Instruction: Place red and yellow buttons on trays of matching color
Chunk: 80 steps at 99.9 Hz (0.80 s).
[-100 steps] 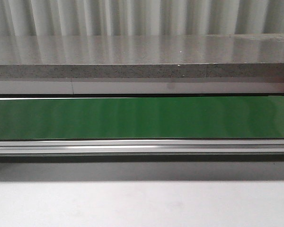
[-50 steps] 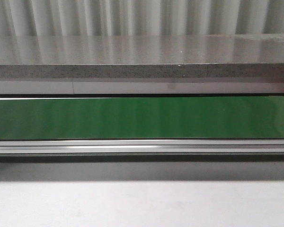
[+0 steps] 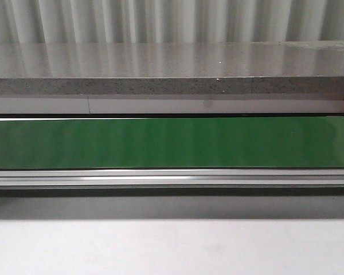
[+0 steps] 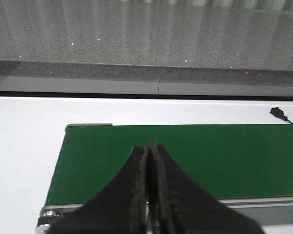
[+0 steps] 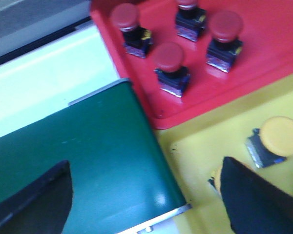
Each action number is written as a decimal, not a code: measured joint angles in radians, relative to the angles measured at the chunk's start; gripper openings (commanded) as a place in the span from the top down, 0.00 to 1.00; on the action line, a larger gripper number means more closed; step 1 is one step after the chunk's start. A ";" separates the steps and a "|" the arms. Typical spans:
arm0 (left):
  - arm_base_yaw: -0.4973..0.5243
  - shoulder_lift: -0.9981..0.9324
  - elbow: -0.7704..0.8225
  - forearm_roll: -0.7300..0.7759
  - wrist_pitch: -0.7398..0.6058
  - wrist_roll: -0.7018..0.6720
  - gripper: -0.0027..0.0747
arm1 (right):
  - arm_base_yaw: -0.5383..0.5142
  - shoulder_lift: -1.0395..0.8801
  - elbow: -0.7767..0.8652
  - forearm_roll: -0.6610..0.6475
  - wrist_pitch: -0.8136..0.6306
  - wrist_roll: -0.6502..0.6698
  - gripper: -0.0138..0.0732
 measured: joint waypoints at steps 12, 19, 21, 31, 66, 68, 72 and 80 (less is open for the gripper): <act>0.000 0.000 0.000 0.000 0.000 0.000 0.99 | 0.092 -0.052 0.000 0.000 0.024 -0.037 0.14; 0.000 0.000 0.000 0.000 0.000 0.000 0.99 | 0.137 -0.083 0.004 0.000 0.039 -0.060 0.14; 0.000 0.000 0.000 0.000 0.000 0.000 0.99 | 0.149 -0.093 0.004 0.000 0.043 -0.066 0.15; 0.000 0.000 0.000 0.000 0.000 0.000 0.99 | 0.204 -0.138 0.010 0.000 0.057 -0.097 0.26; 0.000 0.000 0.000 0.000 0.000 0.000 0.99 | 0.299 -0.337 0.123 0.001 0.078 -0.138 0.93; 0.000 0.000 0.000 0.000 0.000 0.000 0.99 | 0.301 -0.352 0.132 0.001 0.078 -0.138 0.92; 0.000 0.000 0.000 0.000 0.000 0.000 0.99 | 0.301 -0.383 0.147 0.001 0.081 -0.139 0.92; 0.000 0.000 0.000 0.000 0.000 0.000 0.99 | 0.301 -0.441 0.171 0.001 0.082 -0.140 0.92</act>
